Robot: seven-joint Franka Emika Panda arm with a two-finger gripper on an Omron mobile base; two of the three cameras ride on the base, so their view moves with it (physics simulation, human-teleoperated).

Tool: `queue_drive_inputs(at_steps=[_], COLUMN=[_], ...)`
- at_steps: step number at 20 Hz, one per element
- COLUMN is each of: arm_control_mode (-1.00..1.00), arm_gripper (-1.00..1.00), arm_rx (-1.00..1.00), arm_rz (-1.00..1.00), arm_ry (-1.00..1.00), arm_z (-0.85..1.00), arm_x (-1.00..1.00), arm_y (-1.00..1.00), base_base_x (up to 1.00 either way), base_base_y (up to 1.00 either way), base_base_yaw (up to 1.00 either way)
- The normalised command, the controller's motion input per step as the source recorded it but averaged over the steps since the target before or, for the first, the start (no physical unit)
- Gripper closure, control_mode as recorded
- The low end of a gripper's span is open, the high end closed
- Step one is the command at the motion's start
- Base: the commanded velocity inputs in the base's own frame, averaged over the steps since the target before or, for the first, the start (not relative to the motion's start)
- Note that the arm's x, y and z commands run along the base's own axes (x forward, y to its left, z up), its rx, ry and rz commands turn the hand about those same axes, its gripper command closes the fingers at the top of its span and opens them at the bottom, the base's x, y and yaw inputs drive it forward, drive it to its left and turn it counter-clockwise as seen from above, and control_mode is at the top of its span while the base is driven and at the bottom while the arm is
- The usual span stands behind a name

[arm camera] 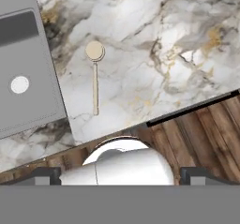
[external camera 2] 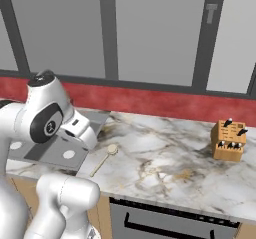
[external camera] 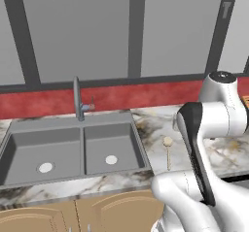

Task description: Grab the spray bottle from the cabinet, then place it next to the cutting board for sanitizing. Then grab the dish brush from the countertop next to the sink and place it next to the cutting board.

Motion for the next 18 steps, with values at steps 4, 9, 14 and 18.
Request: queue_drive_inputs(at_steps=[4, 9, 14, 18], arm_control_mode=[-1.0, -1.0, -1.0, -1.0], arm_gripper=[-1.0, -1.0, -1.0, -1.0], arm_rx=[-0.01, 0.0, 0.0, 0.0], arm_rz=[0.01, 0.01, 0.02, 0.01], arm_ry=[0.0, 0.11, 0.19, 0.14], arm_z=[-0.5, -0.44, -0.47, -0.51], arm_x=[0.59, 0.64, 0.59, 0.44], arm_y=[0.0, 0.0, 0.0, 0.0], base_base_x=[0.0, 0.0, 0.0, 0.0], base_base_y=[0.0, 0.0, 0.0, 0.0], base_base_yaw=[0.0, 0.0, 0.0, 0.0])
